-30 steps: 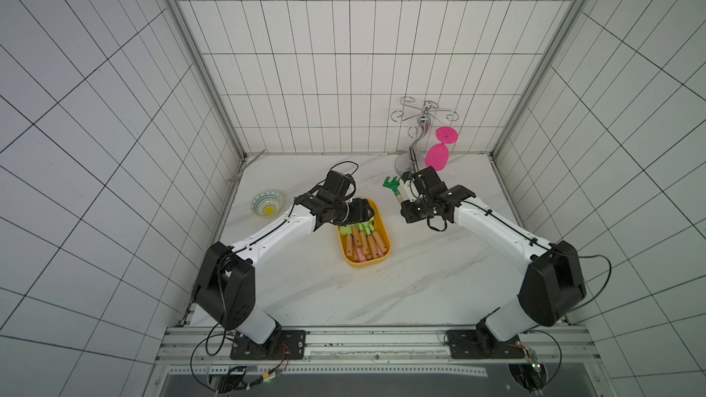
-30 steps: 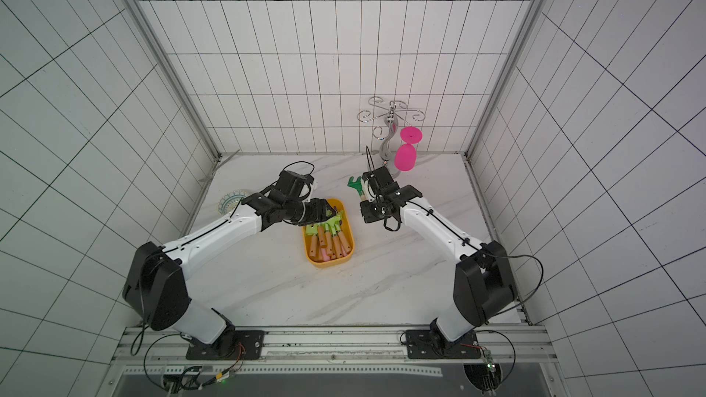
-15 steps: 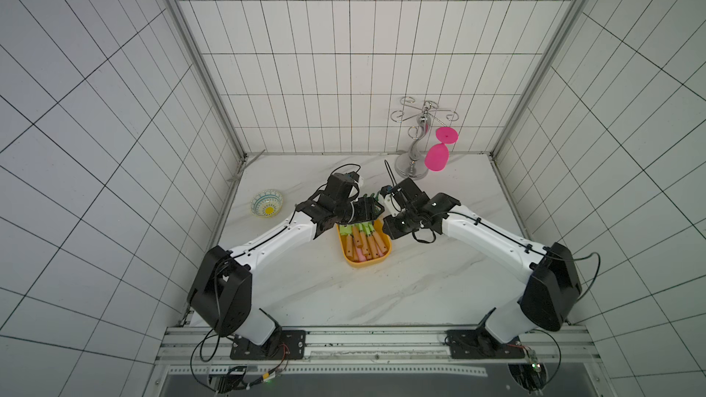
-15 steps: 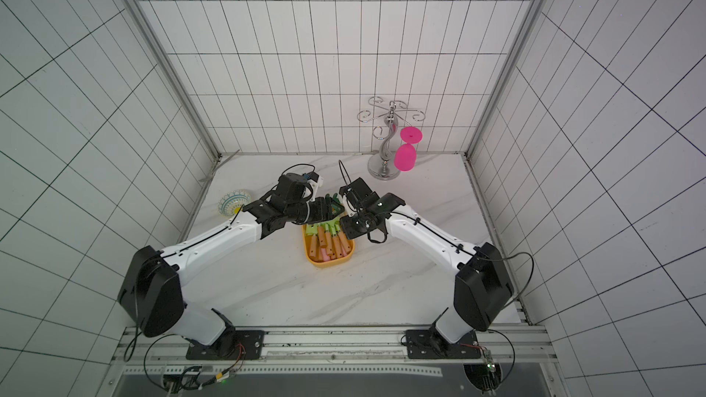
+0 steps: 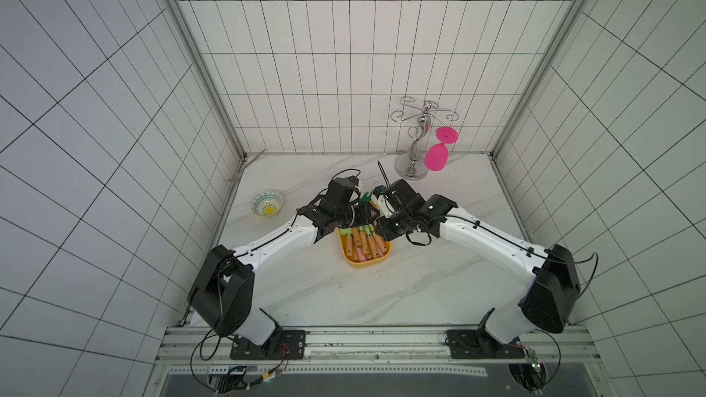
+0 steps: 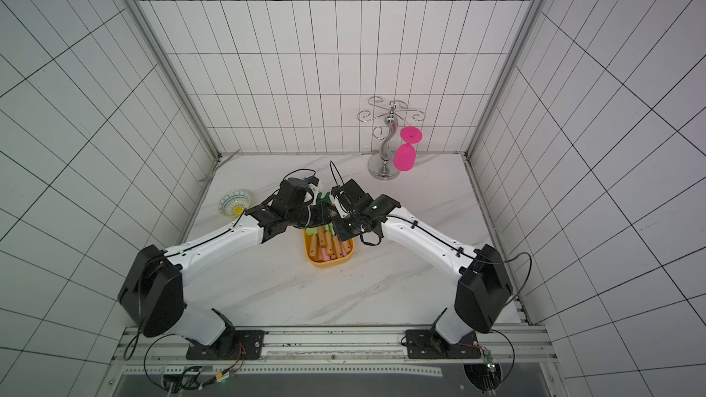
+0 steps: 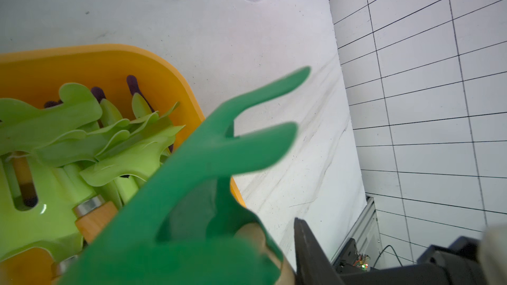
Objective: Put the rake into the storage box
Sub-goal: Pick up the rake at the center of the board, then place the rake in the storage box.
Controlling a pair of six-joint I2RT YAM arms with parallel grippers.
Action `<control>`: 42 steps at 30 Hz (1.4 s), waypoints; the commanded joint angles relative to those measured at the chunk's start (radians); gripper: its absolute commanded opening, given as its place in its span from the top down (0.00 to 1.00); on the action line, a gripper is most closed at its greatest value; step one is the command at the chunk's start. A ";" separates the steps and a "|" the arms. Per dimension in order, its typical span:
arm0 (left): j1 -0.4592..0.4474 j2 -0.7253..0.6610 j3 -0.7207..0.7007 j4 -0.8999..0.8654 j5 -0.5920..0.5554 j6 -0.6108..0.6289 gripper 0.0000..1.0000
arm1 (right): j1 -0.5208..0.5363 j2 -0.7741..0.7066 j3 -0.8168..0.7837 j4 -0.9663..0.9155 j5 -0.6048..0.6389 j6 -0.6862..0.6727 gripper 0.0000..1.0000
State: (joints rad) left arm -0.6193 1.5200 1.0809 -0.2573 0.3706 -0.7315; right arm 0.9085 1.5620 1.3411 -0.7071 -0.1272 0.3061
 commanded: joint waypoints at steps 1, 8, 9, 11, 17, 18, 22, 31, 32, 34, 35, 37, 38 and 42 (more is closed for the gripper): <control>0.007 -0.006 -0.009 0.028 0.016 0.032 0.78 | 0.028 -0.014 0.047 -0.003 0.012 -0.004 0.88; 0.016 -0.032 -0.100 0.074 0.040 0.017 0.89 | 0.050 -0.012 0.035 0.001 0.003 -0.007 0.70; 0.019 -0.039 -0.117 0.077 0.040 0.014 0.90 | 0.052 -0.010 0.032 0.004 0.000 -0.007 0.67; 0.022 -0.055 -0.154 0.084 0.036 0.011 0.90 | 0.052 -0.004 0.027 0.013 -0.020 -0.011 0.59; 0.043 -0.119 -0.282 0.118 0.001 -0.007 0.92 | 0.057 -0.005 0.021 0.014 -0.005 -0.013 0.40; 0.047 -0.125 -0.300 0.131 0.000 -0.012 0.92 | 0.058 -0.013 0.018 0.014 0.025 -0.015 0.38; 0.062 -0.118 -0.335 0.179 -0.002 -0.012 0.92 | 0.052 -0.027 0.011 -0.002 0.108 -0.049 0.35; 0.105 -0.065 -0.387 0.269 0.012 -0.044 0.88 | 0.031 0.018 0.036 -0.073 0.191 -0.070 0.34; 0.105 -0.063 -0.390 0.264 0.001 -0.043 0.86 | 0.027 0.020 0.034 -0.074 0.192 -0.071 0.34; 0.113 -0.056 -0.399 0.263 -0.022 -0.037 0.83 | 0.019 0.025 0.034 -0.073 0.201 -0.070 0.34; 0.118 -0.050 -0.401 0.266 -0.027 -0.037 0.80 | 0.015 0.029 0.034 -0.074 0.203 -0.069 0.34; 0.132 -0.033 -0.392 0.260 -0.013 -0.032 0.65 | 0.007 0.038 0.037 -0.077 0.205 -0.068 0.34; 0.133 -0.031 -0.383 0.250 -0.014 -0.031 0.58 | 0.005 0.042 0.040 -0.077 0.204 -0.071 0.34; 0.131 -0.079 -0.370 0.212 -0.034 -0.027 0.35 | 0.002 0.054 0.046 -0.081 0.214 -0.079 0.34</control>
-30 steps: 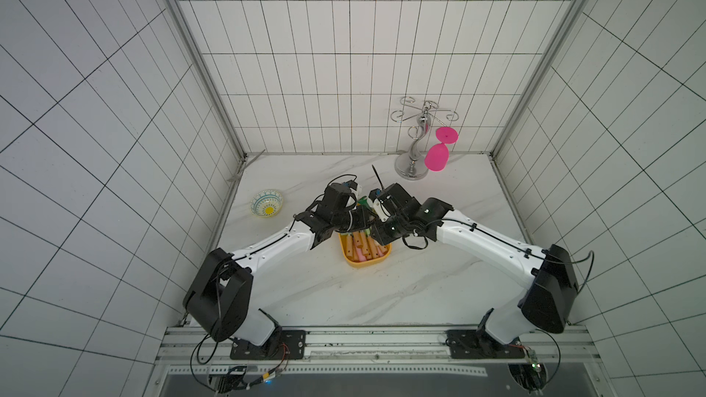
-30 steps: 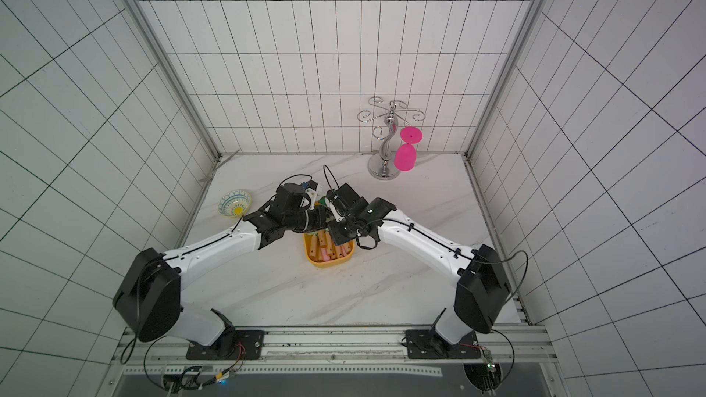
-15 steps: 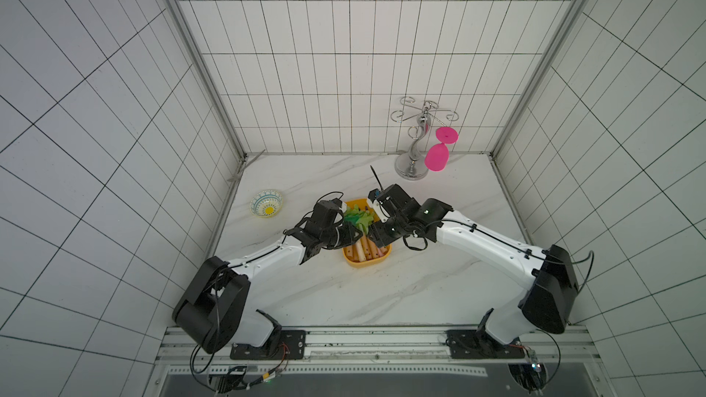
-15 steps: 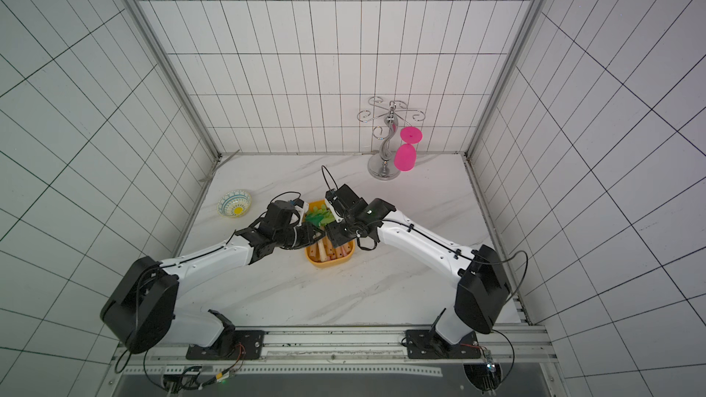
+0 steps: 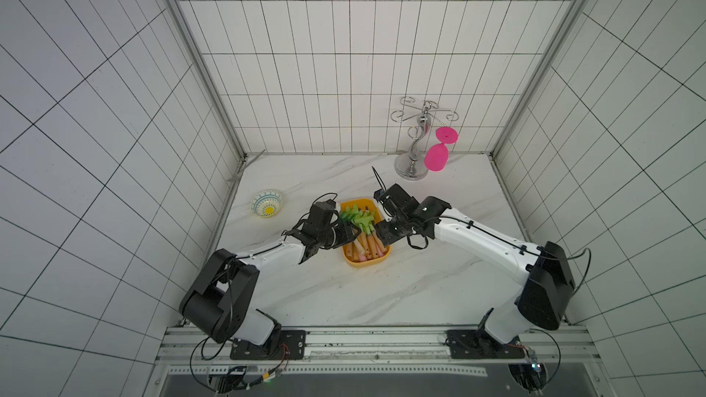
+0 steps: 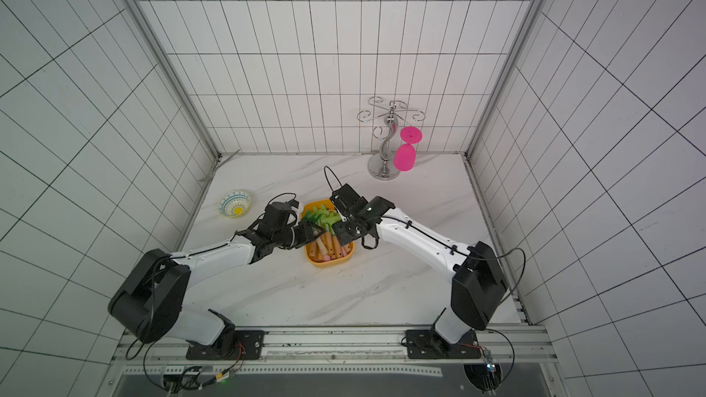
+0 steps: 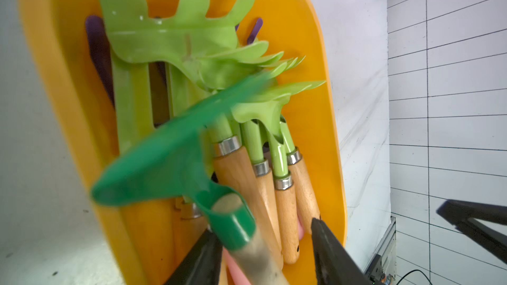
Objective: Put the rake into the storage box
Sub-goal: Place the rake in the storage box.
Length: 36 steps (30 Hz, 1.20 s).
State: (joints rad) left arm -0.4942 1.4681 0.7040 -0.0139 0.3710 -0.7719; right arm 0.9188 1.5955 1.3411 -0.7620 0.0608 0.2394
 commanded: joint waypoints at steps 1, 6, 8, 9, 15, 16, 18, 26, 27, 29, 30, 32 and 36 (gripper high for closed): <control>0.004 -0.045 0.010 -0.047 -0.042 0.018 0.33 | -0.009 0.023 0.047 -0.027 0.028 -0.012 0.34; 0.002 -0.133 0.034 -0.182 -0.089 0.053 0.29 | -0.011 0.033 0.054 -0.027 0.032 -0.023 0.34; 0.001 -0.160 0.044 -0.231 -0.100 0.067 0.29 | -0.011 0.043 0.062 -0.025 0.028 -0.025 0.34; 0.000 -0.174 0.045 -0.249 -0.102 0.073 0.29 | -0.011 0.050 0.067 -0.021 0.024 -0.026 0.34; -0.003 -0.267 0.087 -0.363 -0.148 0.097 0.29 | -0.011 0.084 0.090 0.001 0.025 -0.020 0.36; -0.002 -0.288 0.108 -0.404 -0.177 0.104 0.29 | -0.012 0.083 0.086 0.014 0.019 -0.019 0.36; 0.001 -0.337 0.146 -0.478 -0.265 0.113 0.28 | -0.011 0.085 0.075 0.060 -0.009 -0.023 0.36; 0.214 -0.479 0.129 -0.588 -0.365 0.118 0.22 | 0.009 0.250 0.200 0.102 0.015 -0.078 0.46; 0.261 -0.473 0.125 -0.603 -0.334 0.118 0.22 | 0.009 0.273 0.216 0.102 0.010 -0.079 0.47; 0.355 -0.458 0.119 -0.642 -0.274 0.120 0.22 | 0.010 0.309 0.241 0.104 -0.015 -0.080 0.50; 0.395 -0.452 0.112 -0.657 -0.245 0.122 0.22 | 0.011 0.321 0.250 0.106 -0.035 -0.080 0.51; 0.455 -0.448 0.095 -0.683 -0.196 0.127 0.22 | 0.020 0.332 0.252 0.123 -0.045 -0.078 0.56; 0.500 -0.448 0.051 -0.680 -0.124 0.149 0.22 | 0.029 0.363 0.264 0.136 -0.035 -0.077 0.62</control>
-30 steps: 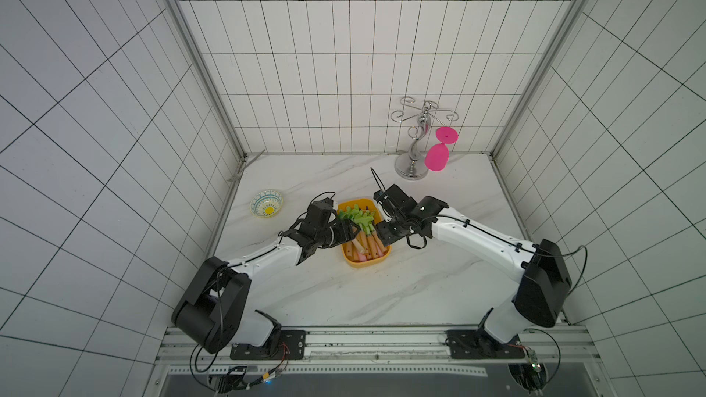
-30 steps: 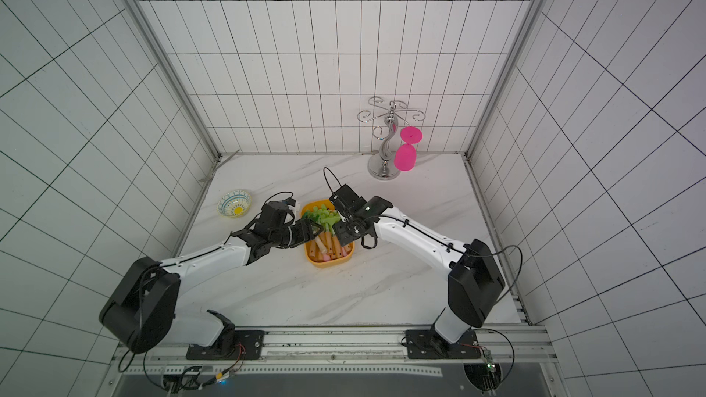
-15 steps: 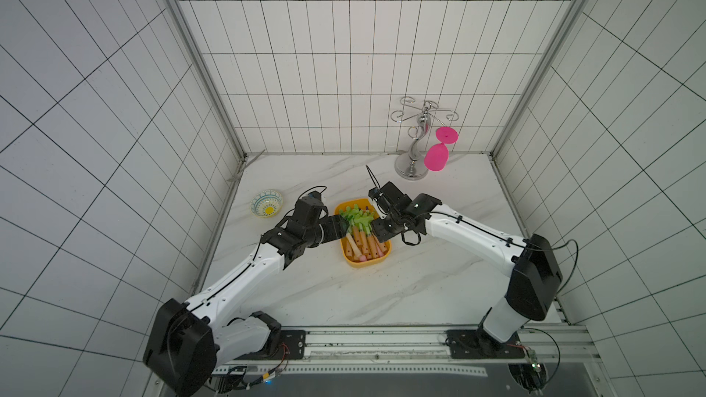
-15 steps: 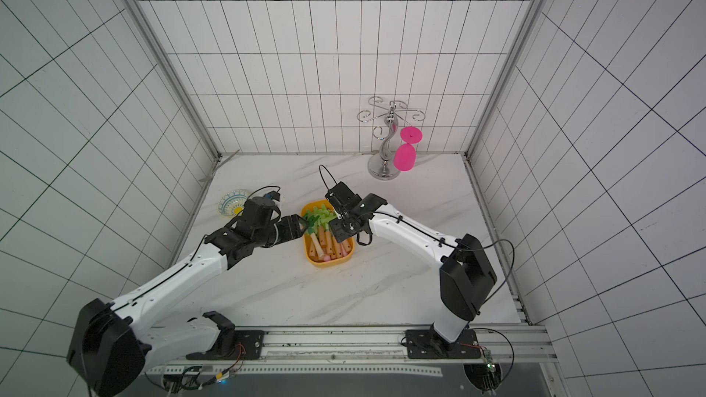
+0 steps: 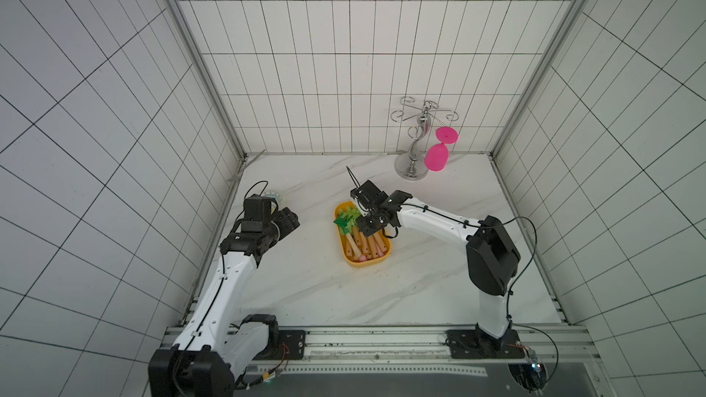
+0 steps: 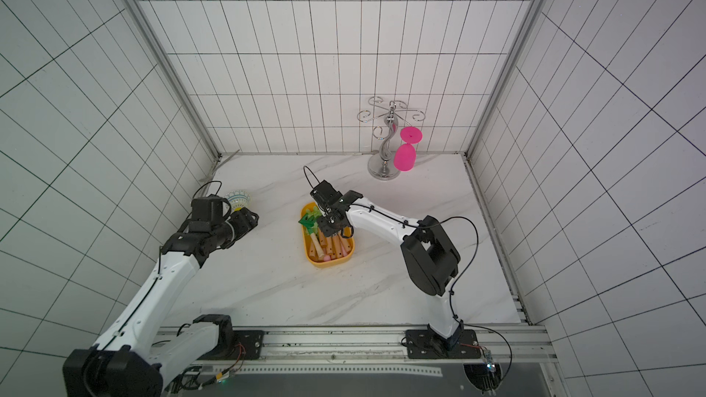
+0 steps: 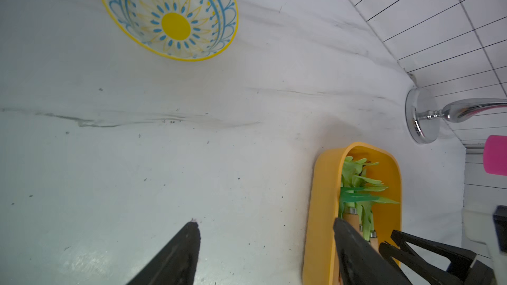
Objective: Put the rake into the storage box
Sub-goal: Place the rake in the storage box.
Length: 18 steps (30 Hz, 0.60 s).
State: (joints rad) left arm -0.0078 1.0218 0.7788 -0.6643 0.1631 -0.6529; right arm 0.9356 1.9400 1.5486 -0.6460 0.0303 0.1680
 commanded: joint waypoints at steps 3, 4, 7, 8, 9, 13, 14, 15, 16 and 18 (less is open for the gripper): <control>0.013 0.012 -0.052 0.003 0.112 0.031 0.22 | 0.017 0.044 0.068 0.021 -0.005 0.008 0.62; 0.015 0.021 -0.053 0.003 0.125 0.033 0.22 | 0.018 0.050 0.070 0.023 -0.008 0.018 0.62; 0.014 0.046 -0.054 0.004 0.152 0.032 0.23 | 0.028 0.040 0.072 0.031 -0.028 0.038 0.62; 0.015 0.050 -0.056 0.006 0.157 0.032 0.24 | 0.032 0.033 0.067 0.039 -0.037 0.040 0.62; 0.015 0.050 -0.058 0.007 0.157 0.031 0.24 | 0.041 0.027 0.060 0.052 -0.045 0.045 0.62; 0.014 0.033 -0.061 0.003 0.150 0.034 0.24 | 0.080 0.042 0.060 0.075 -0.060 0.045 0.61; 0.015 0.029 -0.061 0.001 0.150 0.035 0.24 | 0.088 0.058 0.068 0.072 -0.051 0.048 0.61; 0.015 0.025 -0.061 0.000 0.150 0.035 0.24 | 0.093 0.071 0.078 0.063 -0.042 0.050 0.61; 0.015 0.022 -0.062 -0.003 0.150 0.037 0.24 | 0.098 0.086 0.088 0.053 -0.030 0.053 0.61; 0.015 0.019 -0.062 -0.010 0.151 0.040 0.24 | 0.105 0.104 0.097 0.044 0.019 0.062 0.62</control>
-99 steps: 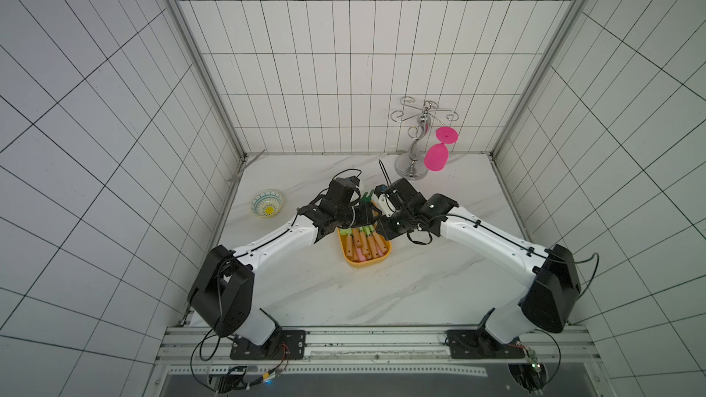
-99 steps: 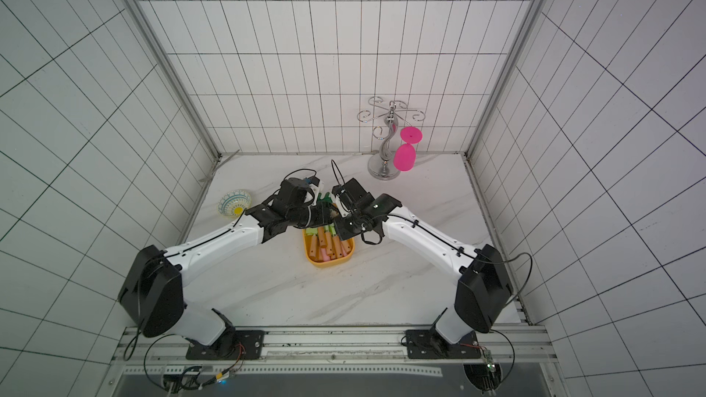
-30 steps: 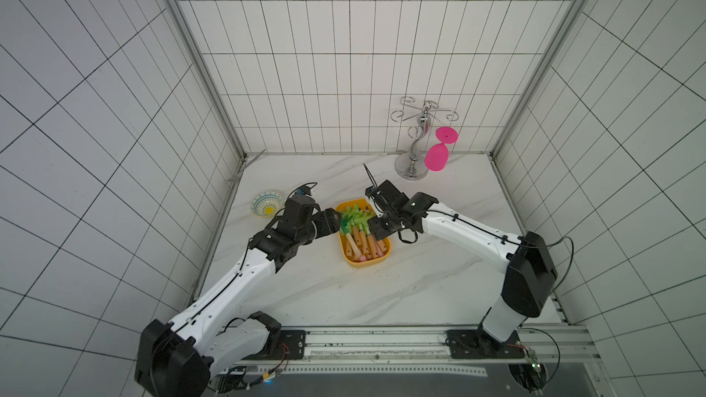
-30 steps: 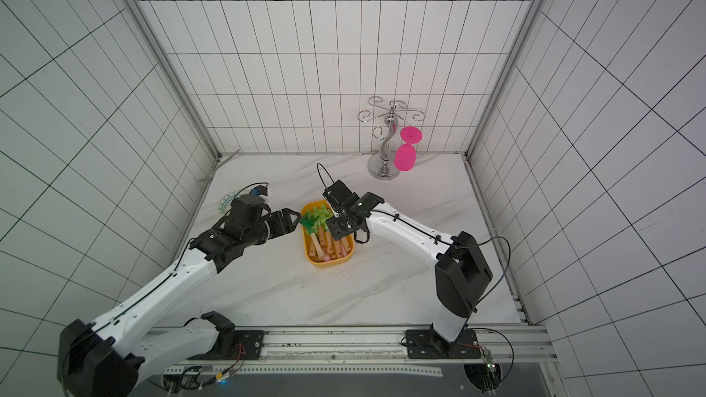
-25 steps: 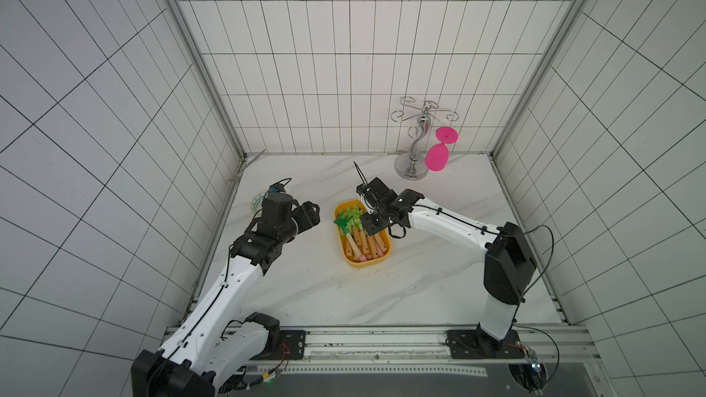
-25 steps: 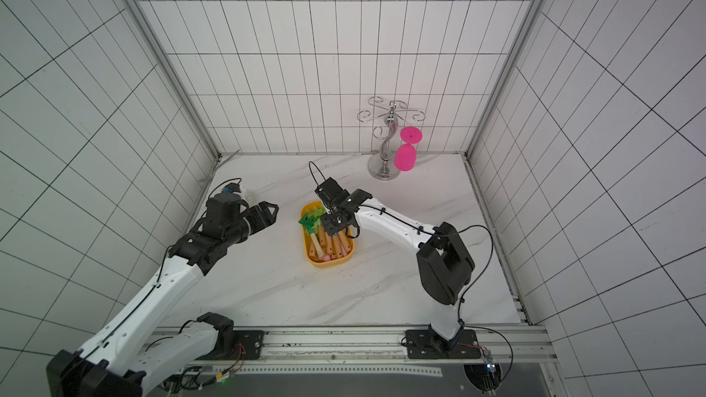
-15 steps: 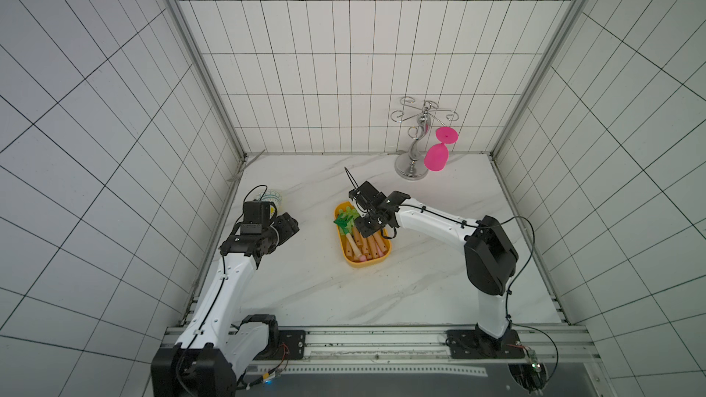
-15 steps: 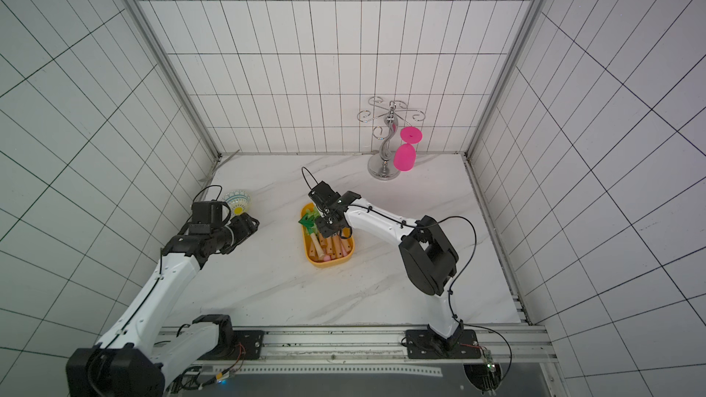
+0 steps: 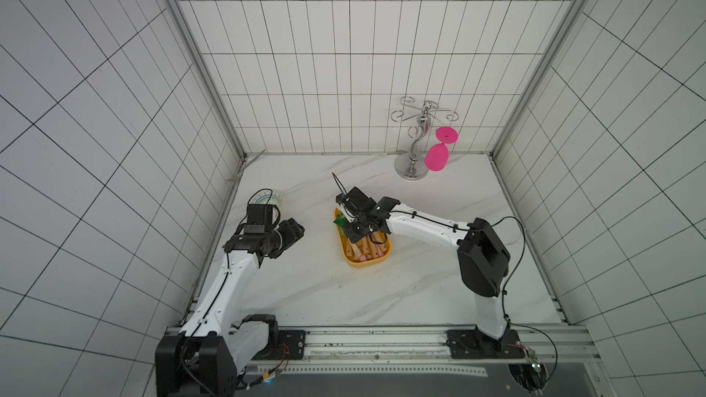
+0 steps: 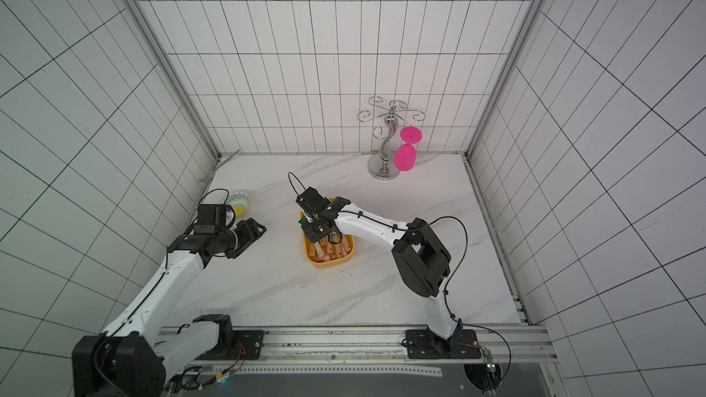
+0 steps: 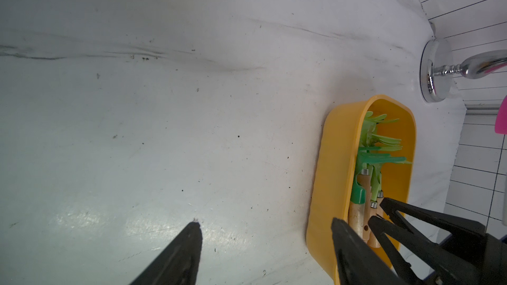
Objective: Put the rake into the storage box
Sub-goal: Place the rake in the storage box, then reset both arms
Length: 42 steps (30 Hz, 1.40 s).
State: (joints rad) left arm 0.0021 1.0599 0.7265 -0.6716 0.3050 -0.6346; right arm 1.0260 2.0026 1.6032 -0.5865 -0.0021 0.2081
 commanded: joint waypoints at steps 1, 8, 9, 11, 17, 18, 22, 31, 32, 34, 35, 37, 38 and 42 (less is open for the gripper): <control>0.005 -0.021 -0.012 -0.006 0.008 0.022 0.24 | 0.015 0.050 0.046 -0.018 0.071 0.024 0.62; 0.005 -0.026 -0.018 -0.008 0.018 0.019 0.24 | 0.020 0.125 0.083 -0.073 0.192 0.053 0.67; 0.005 -0.026 -0.018 -0.010 0.020 0.020 0.24 | 0.020 0.127 0.079 -0.079 0.223 0.069 0.71; 0.006 -0.029 -0.016 -0.012 0.023 0.019 0.24 | 0.022 0.114 0.065 -0.085 0.291 0.106 0.77; 0.005 -0.037 -0.021 -0.008 0.044 0.023 0.24 | 0.036 0.090 0.057 -0.101 0.396 0.141 0.84; 0.005 -0.036 -0.023 -0.006 0.049 0.023 0.25 | 0.037 0.106 0.071 -0.113 0.393 0.146 0.83; 0.003 -0.034 -0.024 -0.003 0.061 0.021 0.25 | 0.050 0.177 0.146 -0.191 0.377 0.158 0.63; -0.005 -0.030 -0.017 0.030 0.095 0.019 0.25 | 0.062 0.020 0.098 -0.114 0.335 0.141 0.40; -0.009 -0.028 -0.015 0.038 0.094 0.020 0.25 | 0.062 0.000 0.092 -0.101 0.315 0.130 0.38; -0.023 -0.020 -0.012 0.062 0.093 0.019 0.25 | 0.061 -0.046 0.076 -0.084 0.273 0.121 0.36; -0.032 -0.013 -0.009 0.070 0.092 0.020 0.25 | 0.061 -0.064 0.076 -0.080 0.235 0.105 0.36; -0.059 0.002 -0.001 0.094 0.080 0.032 0.25 | 0.059 -0.106 0.054 -0.079 0.219 0.111 0.35; -0.070 0.006 0.003 0.106 0.071 0.041 0.25 | 0.058 -0.132 0.038 -0.072 0.218 0.107 0.35; -0.130 -0.022 0.017 0.176 -0.097 0.114 0.25 | 0.004 -0.327 -0.117 -0.004 0.316 0.074 0.21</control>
State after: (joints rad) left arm -0.1017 1.0592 0.7124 -0.5823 0.3264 -0.5873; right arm 1.0683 1.7683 1.5799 -0.6186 0.2665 0.3145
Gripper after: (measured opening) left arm 0.752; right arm 0.776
